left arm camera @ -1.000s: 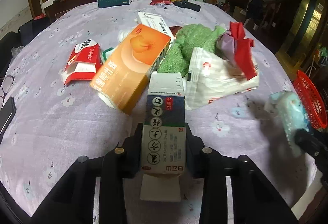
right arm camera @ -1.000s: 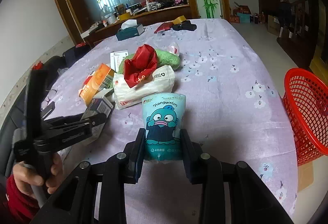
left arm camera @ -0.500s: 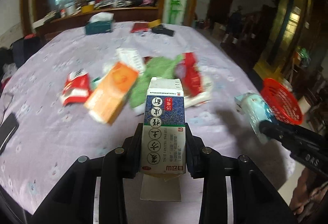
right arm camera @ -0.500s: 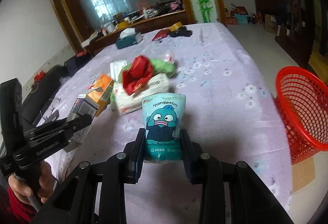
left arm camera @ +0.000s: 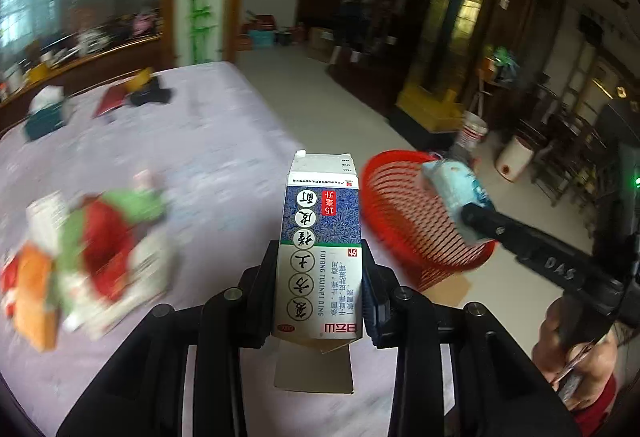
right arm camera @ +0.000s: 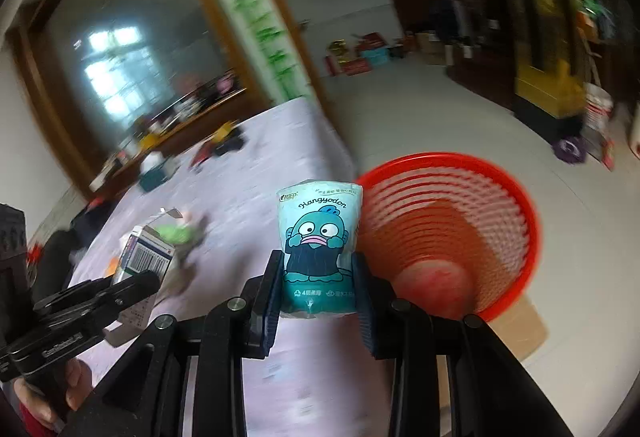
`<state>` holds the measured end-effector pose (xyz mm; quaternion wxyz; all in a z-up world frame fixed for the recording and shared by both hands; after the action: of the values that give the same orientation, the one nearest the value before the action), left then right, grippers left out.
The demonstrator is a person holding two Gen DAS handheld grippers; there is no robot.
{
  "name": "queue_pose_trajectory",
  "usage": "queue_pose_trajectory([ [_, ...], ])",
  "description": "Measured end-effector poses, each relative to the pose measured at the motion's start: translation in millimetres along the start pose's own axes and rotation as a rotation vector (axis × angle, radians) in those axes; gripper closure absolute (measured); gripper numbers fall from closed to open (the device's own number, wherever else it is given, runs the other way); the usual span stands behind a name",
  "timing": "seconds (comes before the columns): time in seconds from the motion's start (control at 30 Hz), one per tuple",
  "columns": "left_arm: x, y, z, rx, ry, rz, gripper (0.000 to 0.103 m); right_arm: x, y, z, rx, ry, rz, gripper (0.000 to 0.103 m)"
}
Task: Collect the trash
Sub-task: 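Carry both items over the red wastebasket and open both tools, then withdraw both tools from the wastebasket back toward the table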
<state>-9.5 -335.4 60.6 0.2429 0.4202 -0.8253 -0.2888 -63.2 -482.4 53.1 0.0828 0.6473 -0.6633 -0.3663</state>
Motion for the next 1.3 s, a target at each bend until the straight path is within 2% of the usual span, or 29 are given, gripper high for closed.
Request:
queue_pose_trajectory([
  [0.13,45,-39,-21,-0.036,-0.042,0.055,0.069,43,-2,-16,0.007,-0.080,0.035,0.067],
  [0.27,77,-75,-33,-0.070,-0.068,0.081,0.069,71,-4,-27,0.010,-0.121,0.054,0.067],
  [0.33,88,-93,-38,-0.081,-0.080,0.082,0.069,84,-7,-33,0.013,-0.131,0.067,0.063],
  [0.37,93,-101,-39,-0.094,-0.088,0.084,0.066,88,-7,-33,0.010,-0.135,0.071,0.062],
  [0.43,98,-113,-40,-0.111,-0.086,0.087,0.040,98,-11,-34,-0.001,-0.140,0.074,0.056],
  [0.6,95,-107,-40,-0.094,-0.076,0.078,0.037,108,-11,-36,0.014,-0.145,0.090,0.051],
  [0.7,84,-89,-35,-0.072,-0.063,0.061,0.037,105,-2,-35,0.036,-0.142,0.090,0.050],
  [0.93,37,-39,-15,-0.008,-0.020,-0.010,0.033,85,13,-25,0.057,-0.126,0.063,0.037],
  [1.17,-24,16,10,0.047,0.046,-0.088,0.030,27,5,-8,0.020,-0.055,-0.006,0.036],
  [1.3,-74,43,29,0.064,0.105,-0.150,0.029,-13,-6,4,-0.015,0.008,-0.054,0.032],
])
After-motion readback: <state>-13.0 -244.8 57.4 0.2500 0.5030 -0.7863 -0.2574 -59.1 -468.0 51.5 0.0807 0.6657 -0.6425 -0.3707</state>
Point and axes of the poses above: each gripper's, at about its wrist camera, not at the fingertips, and y roughly against the way its jaws point, x to its right, z to its underside, the point moved 7 cm from there along -y, roughly the way its jaws point, and after that the axes turned 1 degree about -z, right-handed, at the moved point
